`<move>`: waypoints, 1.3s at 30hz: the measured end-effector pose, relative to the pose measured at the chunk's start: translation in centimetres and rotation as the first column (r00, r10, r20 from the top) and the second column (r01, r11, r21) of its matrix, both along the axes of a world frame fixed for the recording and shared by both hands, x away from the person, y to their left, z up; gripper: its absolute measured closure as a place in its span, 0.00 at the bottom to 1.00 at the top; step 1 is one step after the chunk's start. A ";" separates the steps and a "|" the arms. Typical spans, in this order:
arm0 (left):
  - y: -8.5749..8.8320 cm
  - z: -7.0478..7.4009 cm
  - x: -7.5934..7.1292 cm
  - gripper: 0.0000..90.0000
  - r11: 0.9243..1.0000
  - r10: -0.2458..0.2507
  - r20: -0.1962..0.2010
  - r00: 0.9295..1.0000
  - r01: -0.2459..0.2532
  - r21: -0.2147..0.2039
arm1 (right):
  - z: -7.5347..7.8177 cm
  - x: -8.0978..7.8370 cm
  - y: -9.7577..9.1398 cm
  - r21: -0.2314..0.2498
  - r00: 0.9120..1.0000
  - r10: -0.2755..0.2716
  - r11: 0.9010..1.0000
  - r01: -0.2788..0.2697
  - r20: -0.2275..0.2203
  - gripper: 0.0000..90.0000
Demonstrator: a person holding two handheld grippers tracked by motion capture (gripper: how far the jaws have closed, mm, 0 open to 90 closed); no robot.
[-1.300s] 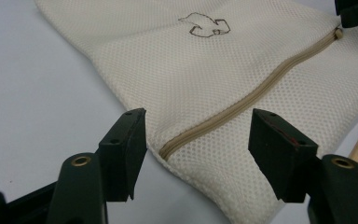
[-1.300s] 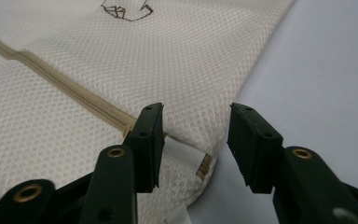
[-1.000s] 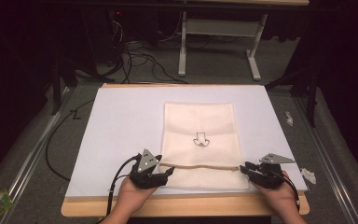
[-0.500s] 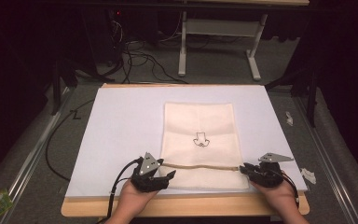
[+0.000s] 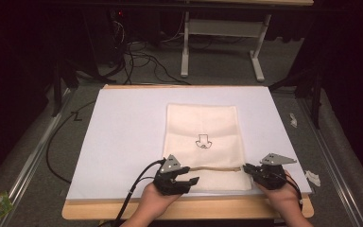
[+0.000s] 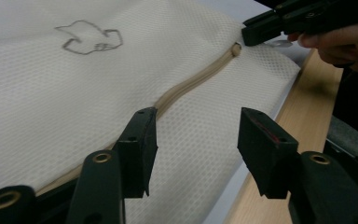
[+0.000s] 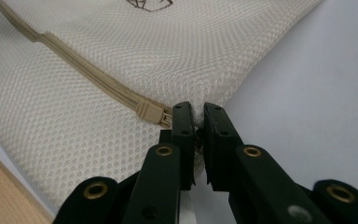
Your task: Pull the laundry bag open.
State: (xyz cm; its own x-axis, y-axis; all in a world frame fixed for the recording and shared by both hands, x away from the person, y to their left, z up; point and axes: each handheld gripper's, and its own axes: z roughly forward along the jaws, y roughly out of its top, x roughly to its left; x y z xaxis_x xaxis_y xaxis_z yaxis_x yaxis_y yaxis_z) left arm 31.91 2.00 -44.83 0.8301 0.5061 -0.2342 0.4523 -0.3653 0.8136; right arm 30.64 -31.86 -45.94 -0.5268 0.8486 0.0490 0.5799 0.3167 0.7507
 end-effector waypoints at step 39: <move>-12.7 -1.8 2.1 0.96 0.998 -0.034 -0.031 0.999 0.032 -0.051 | 1.4 -1.3 0.4 0.061 0.993 0.031 0.997 -0.038 0.112 0.95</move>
State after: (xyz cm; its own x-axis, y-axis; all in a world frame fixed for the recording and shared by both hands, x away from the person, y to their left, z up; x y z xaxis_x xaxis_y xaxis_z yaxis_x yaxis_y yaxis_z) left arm 34.00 -10.65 -46.62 0.8377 0.4654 -0.2856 0.4669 -0.3392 0.8167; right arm 29.39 -31.45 -44.55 -0.5610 0.8268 0.0409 0.4810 0.2853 0.8290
